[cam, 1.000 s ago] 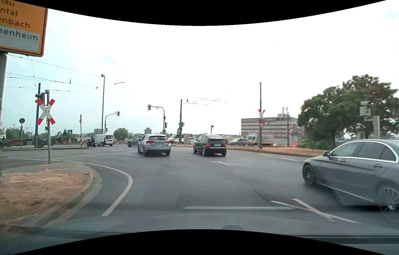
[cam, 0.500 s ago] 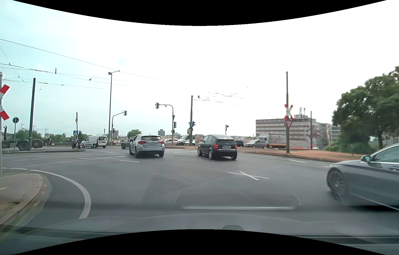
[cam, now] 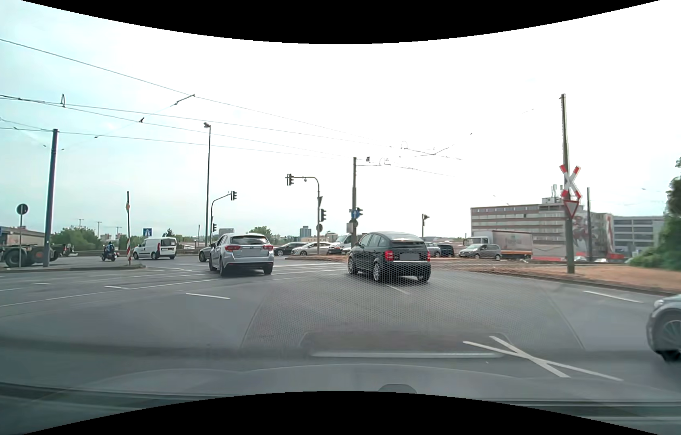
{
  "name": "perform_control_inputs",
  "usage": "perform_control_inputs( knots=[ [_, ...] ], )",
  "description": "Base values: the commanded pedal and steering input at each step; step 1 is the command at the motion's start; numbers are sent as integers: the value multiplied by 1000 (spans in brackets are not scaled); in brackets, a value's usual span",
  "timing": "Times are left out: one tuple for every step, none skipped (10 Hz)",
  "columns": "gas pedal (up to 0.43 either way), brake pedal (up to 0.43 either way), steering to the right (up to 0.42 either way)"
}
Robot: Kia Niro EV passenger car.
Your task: Follow the waypoints while adhering to traffic rules and regulations
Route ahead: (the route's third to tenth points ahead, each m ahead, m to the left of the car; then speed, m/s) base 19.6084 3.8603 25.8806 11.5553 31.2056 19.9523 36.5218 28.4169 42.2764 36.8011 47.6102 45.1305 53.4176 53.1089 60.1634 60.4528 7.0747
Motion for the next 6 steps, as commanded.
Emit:
perform_control_inputs(
  knots=[
    [0,0,-138],
    [0,0,-144],
    [0,0,-154],
    [0,0,-162],
    [0,0,-167],
    [0,0,-171]
  ],
)
